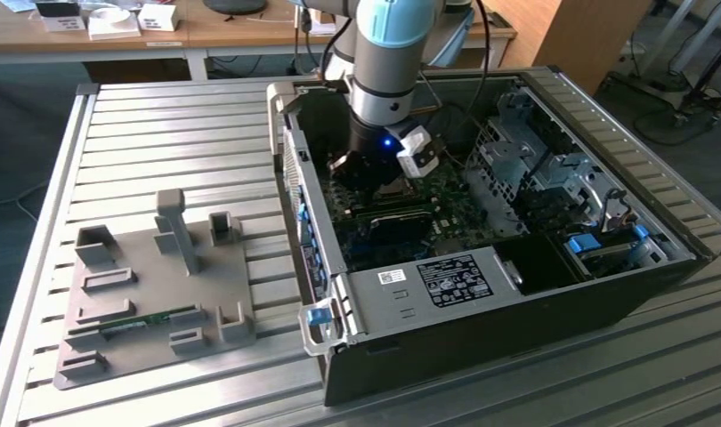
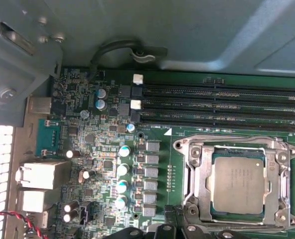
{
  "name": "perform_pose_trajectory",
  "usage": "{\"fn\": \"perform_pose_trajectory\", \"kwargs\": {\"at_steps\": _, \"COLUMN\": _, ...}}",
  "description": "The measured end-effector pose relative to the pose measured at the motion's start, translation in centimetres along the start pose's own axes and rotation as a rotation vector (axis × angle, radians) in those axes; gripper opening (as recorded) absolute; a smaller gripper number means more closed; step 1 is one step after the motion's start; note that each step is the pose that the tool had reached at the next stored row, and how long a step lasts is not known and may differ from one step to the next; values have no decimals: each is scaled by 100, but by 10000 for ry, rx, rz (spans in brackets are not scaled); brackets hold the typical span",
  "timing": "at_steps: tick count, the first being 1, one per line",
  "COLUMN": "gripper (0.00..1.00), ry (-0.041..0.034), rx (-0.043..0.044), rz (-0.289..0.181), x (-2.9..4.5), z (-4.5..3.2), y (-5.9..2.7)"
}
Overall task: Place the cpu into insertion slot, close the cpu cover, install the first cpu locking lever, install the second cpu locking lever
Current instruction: 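Install the second cpu locking lever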
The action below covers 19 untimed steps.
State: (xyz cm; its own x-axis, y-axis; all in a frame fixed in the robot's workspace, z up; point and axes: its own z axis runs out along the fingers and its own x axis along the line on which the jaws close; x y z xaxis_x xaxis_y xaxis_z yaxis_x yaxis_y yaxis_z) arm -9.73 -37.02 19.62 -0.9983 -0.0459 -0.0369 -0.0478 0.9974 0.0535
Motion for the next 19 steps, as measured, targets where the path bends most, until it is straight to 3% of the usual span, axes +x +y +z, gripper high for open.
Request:
{"fn": "perform_pose_trajectory", "kwargs": {"at_steps": 7, "gripper": 11, "ry": -4, "rx": -6, "rz": 1, "x": 3, "z": -16, "y": 2}}
{"fn": "perform_pose_trajectory", "kwargs": {"at_steps": 19, "gripper": 11, "ry": -1, "rx": 0, "rz": 0, "x": -5, "z": -241, "y": 13}}
